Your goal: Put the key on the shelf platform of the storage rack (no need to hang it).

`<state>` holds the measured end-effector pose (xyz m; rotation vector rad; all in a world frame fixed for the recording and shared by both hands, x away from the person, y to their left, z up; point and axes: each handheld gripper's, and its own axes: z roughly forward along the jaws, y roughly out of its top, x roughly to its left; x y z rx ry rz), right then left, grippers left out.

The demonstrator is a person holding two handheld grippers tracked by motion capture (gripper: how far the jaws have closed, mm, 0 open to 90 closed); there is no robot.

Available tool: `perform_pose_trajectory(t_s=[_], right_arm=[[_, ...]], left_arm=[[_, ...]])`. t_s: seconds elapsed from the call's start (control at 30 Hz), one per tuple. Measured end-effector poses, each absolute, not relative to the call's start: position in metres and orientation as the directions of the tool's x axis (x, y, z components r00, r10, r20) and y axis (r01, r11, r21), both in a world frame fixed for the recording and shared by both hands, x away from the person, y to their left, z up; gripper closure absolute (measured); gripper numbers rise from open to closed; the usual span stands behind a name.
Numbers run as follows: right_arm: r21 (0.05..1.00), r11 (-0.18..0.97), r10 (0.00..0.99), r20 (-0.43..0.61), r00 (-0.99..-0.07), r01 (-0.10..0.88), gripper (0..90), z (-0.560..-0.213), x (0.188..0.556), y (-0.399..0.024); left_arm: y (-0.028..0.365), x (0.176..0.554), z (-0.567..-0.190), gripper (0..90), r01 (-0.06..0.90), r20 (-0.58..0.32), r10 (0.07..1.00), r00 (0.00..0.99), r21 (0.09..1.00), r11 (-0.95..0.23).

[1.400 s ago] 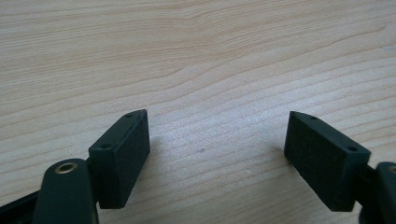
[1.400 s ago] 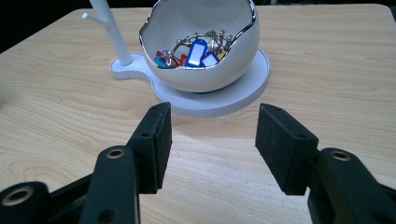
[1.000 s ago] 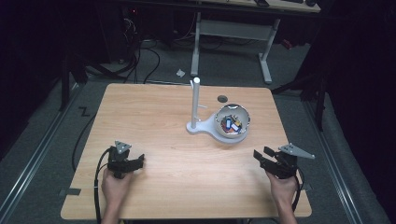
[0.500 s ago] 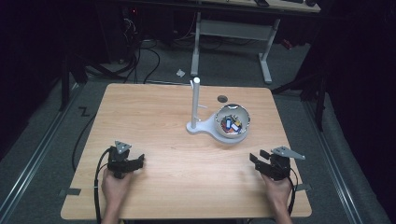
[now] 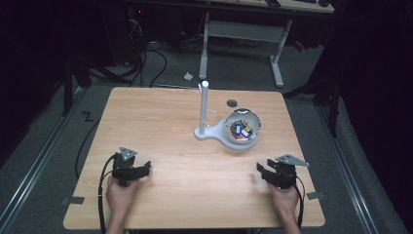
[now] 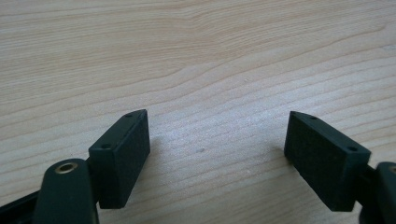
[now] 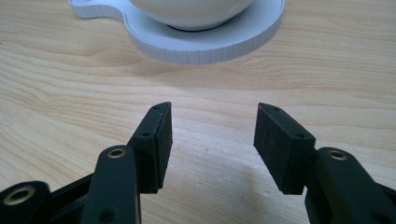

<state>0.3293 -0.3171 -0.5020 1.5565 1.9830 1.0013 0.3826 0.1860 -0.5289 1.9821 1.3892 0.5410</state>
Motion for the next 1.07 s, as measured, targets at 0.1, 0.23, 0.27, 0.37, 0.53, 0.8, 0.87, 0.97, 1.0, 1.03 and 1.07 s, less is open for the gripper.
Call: perform_pose_trajectory(t_s=[0.1, 0.23, 0.27, 0.37, 0.53, 0.8, 0.87, 0.97, 1.0, 1.03, 1.07], right_arm=[[0.748, 0.117, 0.955, 0.095, -0.281, 0.653, 47.2, -0.506, 0.331, -0.315], [0.741, 0.132, 0.956, 0.080, -0.282, 0.658, 47.1, -0.509, 0.332, -0.313], [0.742, 0.136, 0.957, 0.073, -0.280, 0.657, 47.1, -0.510, 0.332, -0.313], [0.737, 0.147, 0.958, 0.061, -0.281, 0.660, 46.9, -0.512, 0.333, -0.312], [0.723, 0.170, 0.959, 0.034, -0.280, 0.670, 46.6, -0.516, 0.335, -0.309], [0.704, 0.193, 0.957, 0.017, -0.288, 0.683, 44.0, -0.518, 0.339, -0.307], [0.701, 0.219, 0.956, -0.014, -0.294, 0.679, 43.4, -0.518, 0.339, -0.305], [0.701, 0.218, 0.956, -0.013, -0.294, 0.679, 43.2, -0.518, 0.340, -0.305], [0.701, 0.219, 0.956, -0.014, -0.294, 0.678, 43.2, -0.518, 0.340, -0.305], [0.701, 0.219, 0.956, -0.014, -0.294, 0.678, 43.2, -0.518, 0.340, -0.305], [0.701, 0.219, 0.956, -0.014, -0.294, 0.678, 43.2, -0.518, 0.340, -0.305]], left_arm=[[0.186, 0.383, -0.529, 22.8, 0.667, -0.032, 0.935, 0.353, 0.710, -0.228], [0.186, 0.383, -0.529, 22.7, 0.667, -0.032, 0.935, 0.354, 0.710, -0.228], [0.186, 0.383, -0.529, 22.8, 0.667, -0.032, 0.935, 0.354, 0.710, -0.228], [0.186, 0.383, -0.529, 22.8, 0.667, -0.032, 0.935, 0.354, 0.710, -0.228], [0.186, 0.383, -0.529, 22.8, 0.667, -0.032, 0.935, 0.354, 0.709, -0.229], [0.186, 0.383, -0.529, 22.7, 0.667, -0.032, 0.935, 0.354, 0.710, -0.228], [0.186, 0.382, -0.529, 22.7, 0.667, -0.033, 0.935, 0.354, 0.709, -0.228], [0.186, 0.382, -0.529, 22.7, 0.667, -0.033, 0.935, 0.354, 0.710, -0.227], [0.186, 0.382, -0.529, 22.7, 0.667, -0.033, 0.935, 0.354, 0.710, -0.228], [0.186, 0.382, -0.529, 22.7, 0.667, -0.033, 0.935, 0.354, 0.710, -0.228], [0.186, 0.382, -0.529, 22.8, 0.667, -0.033, 0.935, 0.354, 0.710, -0.228]])
